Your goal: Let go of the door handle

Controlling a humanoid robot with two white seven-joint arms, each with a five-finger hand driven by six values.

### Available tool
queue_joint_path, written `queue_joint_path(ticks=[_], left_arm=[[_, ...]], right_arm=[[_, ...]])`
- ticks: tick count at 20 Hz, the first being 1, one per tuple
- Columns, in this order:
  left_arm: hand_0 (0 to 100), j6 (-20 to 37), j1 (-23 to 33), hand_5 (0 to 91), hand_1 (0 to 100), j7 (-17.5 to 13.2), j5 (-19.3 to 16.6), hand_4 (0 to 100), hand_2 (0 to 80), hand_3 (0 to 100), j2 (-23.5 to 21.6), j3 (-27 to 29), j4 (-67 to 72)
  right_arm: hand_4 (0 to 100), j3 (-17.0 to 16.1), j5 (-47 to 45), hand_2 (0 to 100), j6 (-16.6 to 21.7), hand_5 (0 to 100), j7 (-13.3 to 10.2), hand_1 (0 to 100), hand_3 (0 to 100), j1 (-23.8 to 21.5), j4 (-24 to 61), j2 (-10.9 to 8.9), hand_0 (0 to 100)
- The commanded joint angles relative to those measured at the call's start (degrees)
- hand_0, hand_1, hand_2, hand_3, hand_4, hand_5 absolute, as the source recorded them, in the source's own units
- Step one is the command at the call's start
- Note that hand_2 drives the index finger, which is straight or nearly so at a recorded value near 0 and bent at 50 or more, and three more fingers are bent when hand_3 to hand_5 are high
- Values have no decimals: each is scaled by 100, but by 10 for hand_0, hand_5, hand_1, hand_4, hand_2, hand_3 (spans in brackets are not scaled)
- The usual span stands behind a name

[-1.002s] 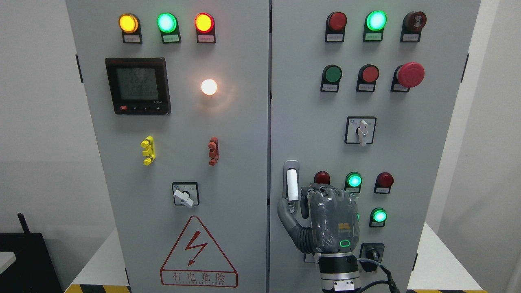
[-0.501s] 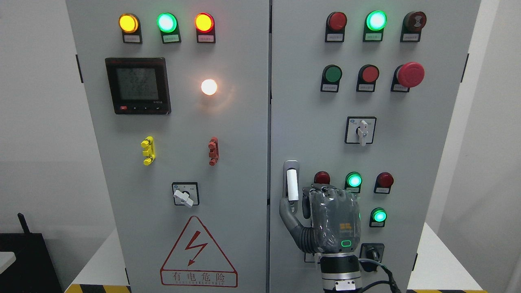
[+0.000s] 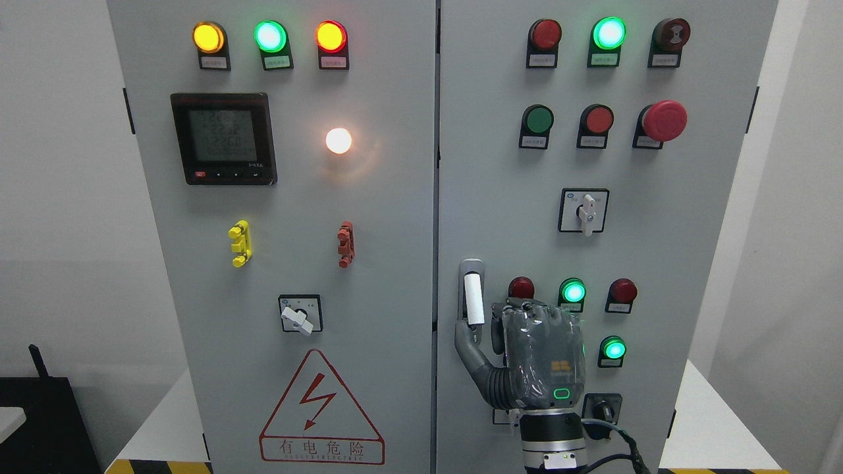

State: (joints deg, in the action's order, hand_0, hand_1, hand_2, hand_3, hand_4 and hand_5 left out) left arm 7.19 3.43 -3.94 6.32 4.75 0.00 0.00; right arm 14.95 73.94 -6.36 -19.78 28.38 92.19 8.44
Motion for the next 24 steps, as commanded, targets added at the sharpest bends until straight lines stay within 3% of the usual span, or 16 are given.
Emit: queue_joint_path(ticks=[1, 24], left_arm=[[120, 2, 0, 0, 389, -1, 1, 0, 0, 0, 0, -70, -88], [120, 2, 0, 0, 389, -1, 1, 0, 0, 0, 0, -70, -88]], right_arm=[[1000, -62, -11, 1000, -5, 974, 0, 547, 1000, 1, 0, 0, 492], [1000, -141, -20, 1000, 4, 973, -62, 524, 1000, -96, 150, 0, 501]])
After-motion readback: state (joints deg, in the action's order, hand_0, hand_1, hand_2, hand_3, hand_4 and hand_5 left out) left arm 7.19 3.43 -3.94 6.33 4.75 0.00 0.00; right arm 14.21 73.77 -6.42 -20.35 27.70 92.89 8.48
